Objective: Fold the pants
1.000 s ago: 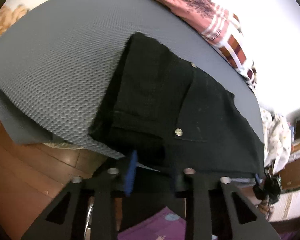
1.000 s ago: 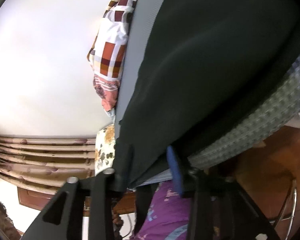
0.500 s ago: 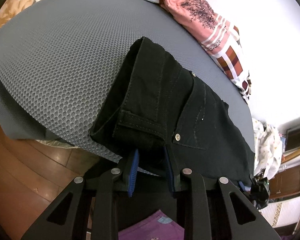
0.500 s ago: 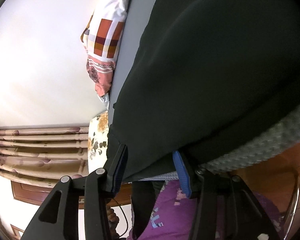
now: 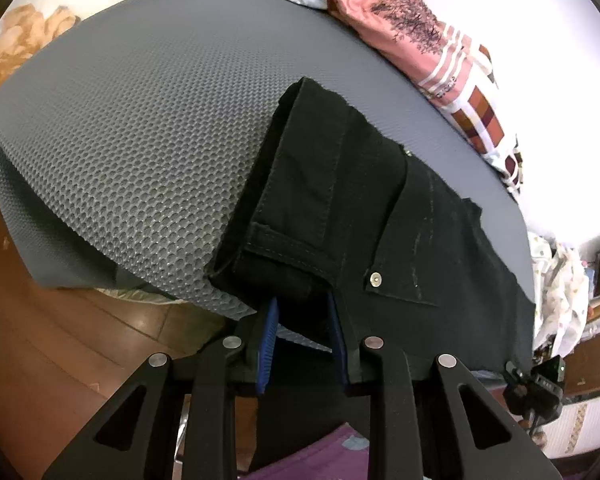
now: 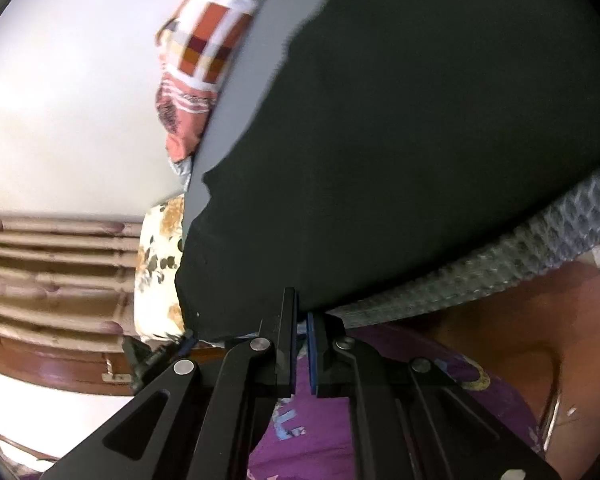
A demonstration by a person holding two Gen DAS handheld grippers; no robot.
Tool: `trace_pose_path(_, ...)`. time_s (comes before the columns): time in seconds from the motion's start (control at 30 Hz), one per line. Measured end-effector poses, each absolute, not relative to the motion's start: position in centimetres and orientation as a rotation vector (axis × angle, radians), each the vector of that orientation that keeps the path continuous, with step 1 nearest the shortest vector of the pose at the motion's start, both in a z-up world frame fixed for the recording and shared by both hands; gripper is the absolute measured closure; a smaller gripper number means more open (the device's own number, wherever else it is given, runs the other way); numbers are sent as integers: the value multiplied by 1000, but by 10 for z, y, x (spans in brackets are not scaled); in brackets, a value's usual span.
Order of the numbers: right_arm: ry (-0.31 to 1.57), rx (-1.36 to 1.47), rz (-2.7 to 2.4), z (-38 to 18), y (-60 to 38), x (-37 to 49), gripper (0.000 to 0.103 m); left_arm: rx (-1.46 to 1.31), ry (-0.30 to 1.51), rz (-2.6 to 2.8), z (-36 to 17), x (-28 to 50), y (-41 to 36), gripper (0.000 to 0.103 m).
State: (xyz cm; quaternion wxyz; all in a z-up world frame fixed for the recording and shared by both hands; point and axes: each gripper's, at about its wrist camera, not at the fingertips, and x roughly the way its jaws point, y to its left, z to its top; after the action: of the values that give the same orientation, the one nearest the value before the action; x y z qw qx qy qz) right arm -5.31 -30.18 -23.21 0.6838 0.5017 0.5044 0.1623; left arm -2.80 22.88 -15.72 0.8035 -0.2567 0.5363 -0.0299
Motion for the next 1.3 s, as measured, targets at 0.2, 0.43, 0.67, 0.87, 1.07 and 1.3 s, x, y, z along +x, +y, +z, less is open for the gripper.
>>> trace_pose_path(0.2, 1088, 1219, 425, -240, -309, -52, 93, -508, 1147, -58, -157, -27, 226, 77)
trace_pose_path(0.43, 880, 1340, 239, -241, -394, -80, 90, -523, 1148, -60, -158, -26, 226, 77)
trace_pose_path(0.67, 723, 1351, -26, -244, -490, -116, 98, -520, 1148, -60, -159, -25, 226, 77)
trace_pose_path(0.87, 719, 1271, -66, -237, -502, -123, 99, -502, 1148, -56, -159, -25, 224, 77)
trace_pose_path(1.07, 701, 1307, -42, -243, -512, -126, 97, -494, 1149, -54, -159, -25, 223, 77)
trace_pose_path(1.3, 652, 1328, -151, -237, -544, -149, 99, -497, 1148, -52, -160, -25, 222, 77)
